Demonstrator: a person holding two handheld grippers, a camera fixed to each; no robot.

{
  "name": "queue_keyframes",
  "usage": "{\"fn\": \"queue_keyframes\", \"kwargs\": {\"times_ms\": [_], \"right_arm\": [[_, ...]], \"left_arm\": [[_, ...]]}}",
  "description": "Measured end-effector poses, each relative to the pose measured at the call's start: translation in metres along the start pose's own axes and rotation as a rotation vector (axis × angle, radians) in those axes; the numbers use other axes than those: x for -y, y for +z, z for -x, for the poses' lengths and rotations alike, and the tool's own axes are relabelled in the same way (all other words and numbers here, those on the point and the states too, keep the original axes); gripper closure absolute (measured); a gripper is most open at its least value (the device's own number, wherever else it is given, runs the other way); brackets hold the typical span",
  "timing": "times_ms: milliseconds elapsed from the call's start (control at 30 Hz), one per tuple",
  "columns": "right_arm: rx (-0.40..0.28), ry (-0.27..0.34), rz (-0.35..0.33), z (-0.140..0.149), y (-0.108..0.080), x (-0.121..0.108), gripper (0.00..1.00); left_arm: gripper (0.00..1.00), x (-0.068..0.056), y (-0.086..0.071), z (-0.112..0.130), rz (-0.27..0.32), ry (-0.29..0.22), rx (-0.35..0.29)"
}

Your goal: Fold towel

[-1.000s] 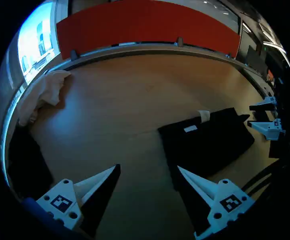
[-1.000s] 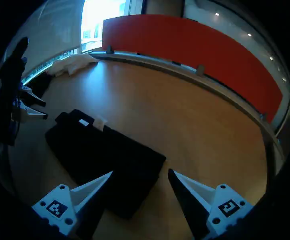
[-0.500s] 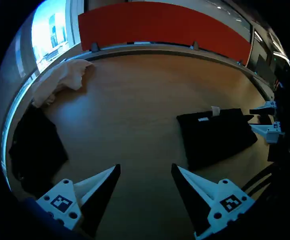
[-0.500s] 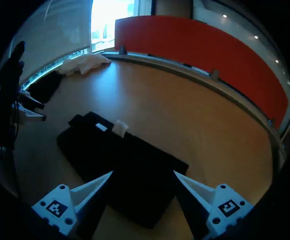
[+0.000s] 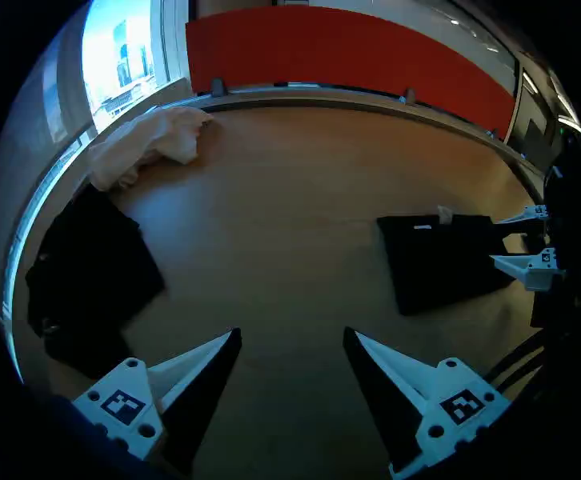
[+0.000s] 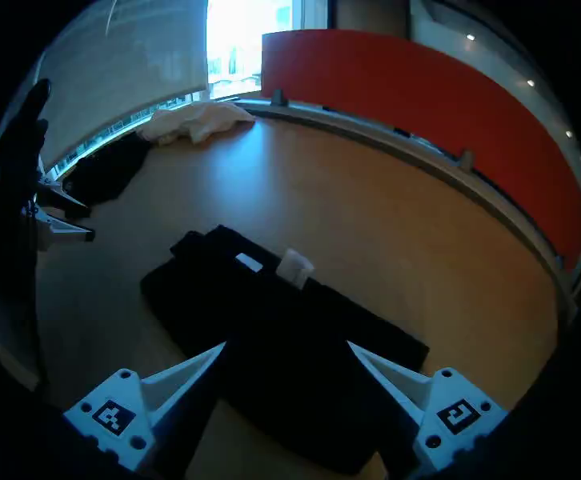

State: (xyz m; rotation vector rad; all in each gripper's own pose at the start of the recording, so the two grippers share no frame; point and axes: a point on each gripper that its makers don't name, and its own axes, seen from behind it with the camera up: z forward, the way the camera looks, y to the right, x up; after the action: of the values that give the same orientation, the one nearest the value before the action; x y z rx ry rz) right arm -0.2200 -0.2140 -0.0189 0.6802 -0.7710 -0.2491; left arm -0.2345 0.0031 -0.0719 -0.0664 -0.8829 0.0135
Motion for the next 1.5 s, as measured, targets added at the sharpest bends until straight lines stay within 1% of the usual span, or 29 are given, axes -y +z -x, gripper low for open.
{"fn": "queue_keyframes", "kwargs": {"times_ms": [133,300,800,1200,1500], "right_arm": [[0.006,-0.014,-0.006,-0.002,0.005,0.005,0.03],[0.008,-0.012,-0.011,-0.004,0.007,0.006,0.03],[0.027,-0.017,0.018,0.001,0.017,-0.007,0.03],[0.030,-0.021,0.029,-0.005,0.030,-0.019,0.03],[0.025,-0.028,0.043,-0.010,0.037,-0.025,0.03]], "left_arm": [[0.06,0.007,-0.004,0.005,-0.007,-0.014,0.001],[0.06,0.013,-0.005,0.008,-0.018,-0.022,0.005],[0.06,0.008,-0.004,0.009,-0.007,-0.025,0.006],[0.06,0.012,-0.004,0.010,-0.013,-0.032,0.010],[0.06,0.013,-0.002,0.008,-0.011,-0.027,0.009]]}}
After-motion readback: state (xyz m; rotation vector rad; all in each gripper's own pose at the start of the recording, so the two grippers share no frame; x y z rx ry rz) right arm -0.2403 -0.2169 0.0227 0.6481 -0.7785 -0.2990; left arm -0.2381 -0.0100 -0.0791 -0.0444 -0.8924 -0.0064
